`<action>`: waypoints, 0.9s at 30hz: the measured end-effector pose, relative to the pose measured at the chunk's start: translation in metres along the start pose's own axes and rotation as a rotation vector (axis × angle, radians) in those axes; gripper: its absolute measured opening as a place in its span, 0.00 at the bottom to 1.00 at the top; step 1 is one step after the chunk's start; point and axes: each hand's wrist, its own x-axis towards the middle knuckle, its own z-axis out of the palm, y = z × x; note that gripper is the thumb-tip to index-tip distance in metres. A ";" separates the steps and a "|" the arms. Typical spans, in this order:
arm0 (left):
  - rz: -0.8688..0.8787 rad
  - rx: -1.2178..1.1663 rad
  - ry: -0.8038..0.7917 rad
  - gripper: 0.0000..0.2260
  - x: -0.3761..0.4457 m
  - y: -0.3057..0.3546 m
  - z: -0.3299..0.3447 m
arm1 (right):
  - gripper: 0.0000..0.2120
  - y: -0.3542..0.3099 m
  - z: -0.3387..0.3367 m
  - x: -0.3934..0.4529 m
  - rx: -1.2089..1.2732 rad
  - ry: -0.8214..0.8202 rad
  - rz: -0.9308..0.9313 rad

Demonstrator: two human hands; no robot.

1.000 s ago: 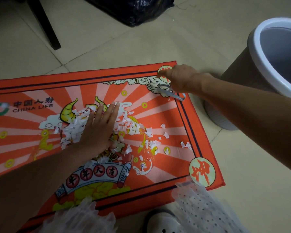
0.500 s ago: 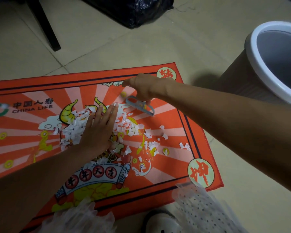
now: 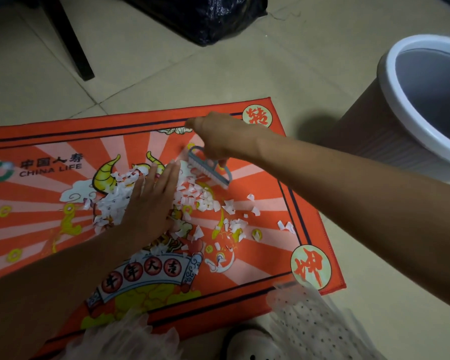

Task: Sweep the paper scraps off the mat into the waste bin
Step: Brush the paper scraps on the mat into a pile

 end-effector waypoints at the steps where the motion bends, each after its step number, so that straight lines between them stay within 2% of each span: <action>1: 0.010 0.006 -0.005 0.58 0.000 0.000 0.000 | 0.24 0.004 -0.005 -0.006 0.010 0.006 0.016; 9: 0.113 -0.045 -0.063 0.60 -0.003 0.020 -0.002 | 0.25 0.054 0.012 -0.067 -0.121 0.040 0.191; 13: 0.138 -0.015 -0.023 0.62 -0.003 0.026 0.002 | 0.25 0.059 0.042 -0.091 -0.143 0.009 0.240; 17: 0.116 -0.016 -0.021 0.61 -0.001 0.028 0.003 | 0.29 0.046 0.057 -0.079 -0.003 0.042 0.236; 22: 0.098 -0.056 -0.024 0.60 -0.001 0.030 0.007 | 0.31 0.021 0.059 -0.068 0.037 0.056 0.188; 27: 0.066 -0.061 -0.023 0.62 -0.001 0.026 0.013 | 0.27 -0.010 0.064 -0.061 0.018 0.103 0.118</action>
